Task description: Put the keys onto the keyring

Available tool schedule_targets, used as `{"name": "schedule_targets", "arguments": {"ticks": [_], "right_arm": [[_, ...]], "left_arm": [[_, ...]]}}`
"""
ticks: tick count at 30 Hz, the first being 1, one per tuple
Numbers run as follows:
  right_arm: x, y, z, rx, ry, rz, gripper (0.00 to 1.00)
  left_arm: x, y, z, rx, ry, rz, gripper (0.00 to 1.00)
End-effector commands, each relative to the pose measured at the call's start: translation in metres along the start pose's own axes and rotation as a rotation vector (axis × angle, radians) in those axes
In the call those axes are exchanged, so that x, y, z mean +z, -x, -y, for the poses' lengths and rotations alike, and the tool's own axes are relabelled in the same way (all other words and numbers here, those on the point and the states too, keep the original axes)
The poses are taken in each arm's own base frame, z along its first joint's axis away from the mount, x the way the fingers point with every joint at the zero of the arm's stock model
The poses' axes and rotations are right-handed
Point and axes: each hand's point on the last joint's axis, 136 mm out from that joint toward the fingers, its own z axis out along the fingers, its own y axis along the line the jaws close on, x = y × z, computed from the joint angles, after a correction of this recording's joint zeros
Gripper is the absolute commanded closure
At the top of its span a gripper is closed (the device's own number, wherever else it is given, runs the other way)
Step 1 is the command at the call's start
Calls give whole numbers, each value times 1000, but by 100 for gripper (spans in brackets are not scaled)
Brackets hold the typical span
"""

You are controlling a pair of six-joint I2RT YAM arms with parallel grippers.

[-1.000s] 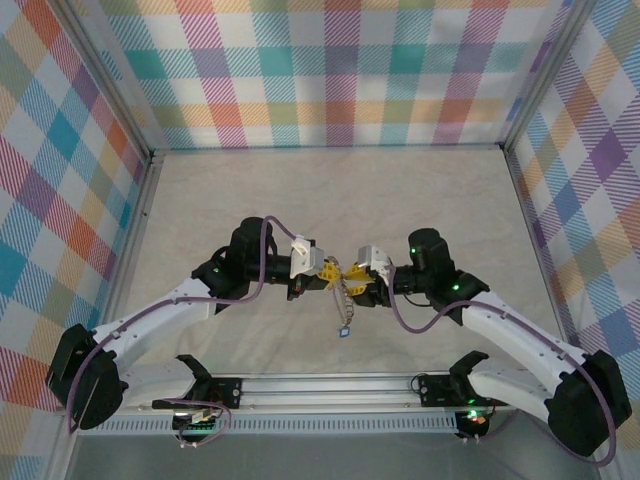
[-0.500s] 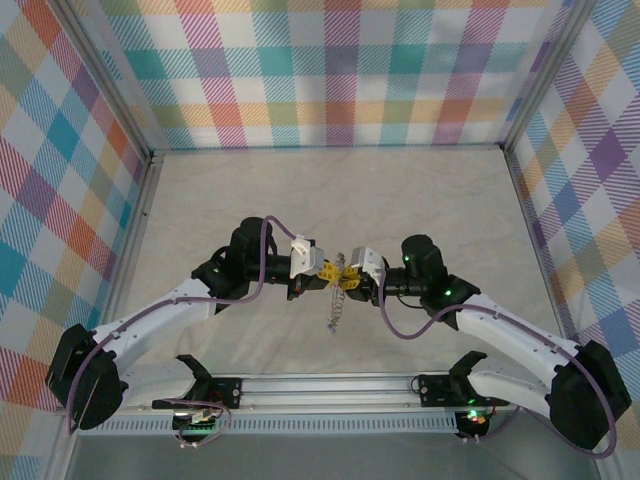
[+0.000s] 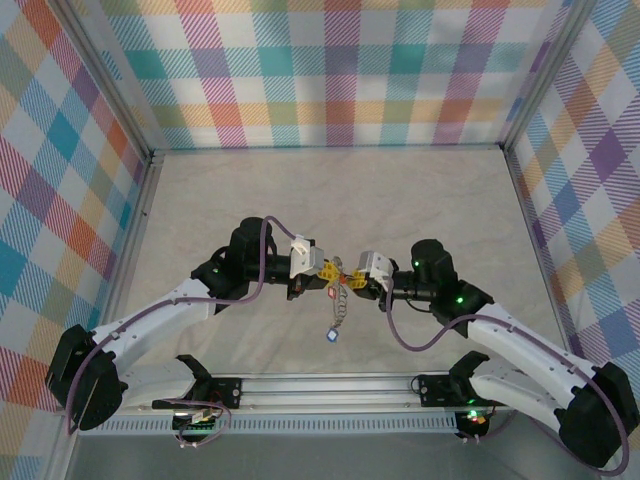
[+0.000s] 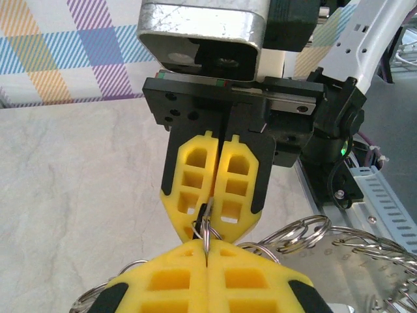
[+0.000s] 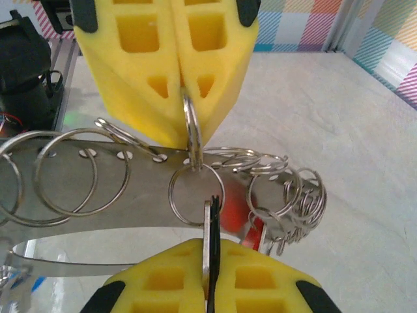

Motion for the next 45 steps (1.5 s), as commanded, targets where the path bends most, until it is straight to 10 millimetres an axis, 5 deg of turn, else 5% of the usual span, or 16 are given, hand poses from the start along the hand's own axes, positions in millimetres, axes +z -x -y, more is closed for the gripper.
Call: {"name": "schedule_targets", "arguments": {"ticks": [1, 18, 24, 30, 35, 45], "right_arm": [[-5, 14, -4, -42, 30, -9, 100], [-11, 40, 11, -155, 90, -179, 100], [-14, 31, 16, -281, 102, -307, 100], [-15, 33, 30, -452, 69, -372, 100], [-14, 37, 49, -651, 2, -408, 100], [-16, 3, 93, -1242, -98, -632, 100]], "left_arm": [[-6, 7, 1, 37, 12, 22, 100], [-3, -5, 2, -3, 10, 5, 100], [2, -6, -3, -32, 4, 28, 100], [5, -12, -13, -83, 28, 22, 67], [3, -14, -16, -100, 37, 37, 61], [-21, -28, -37, -133, 264, 20, 54]]}}
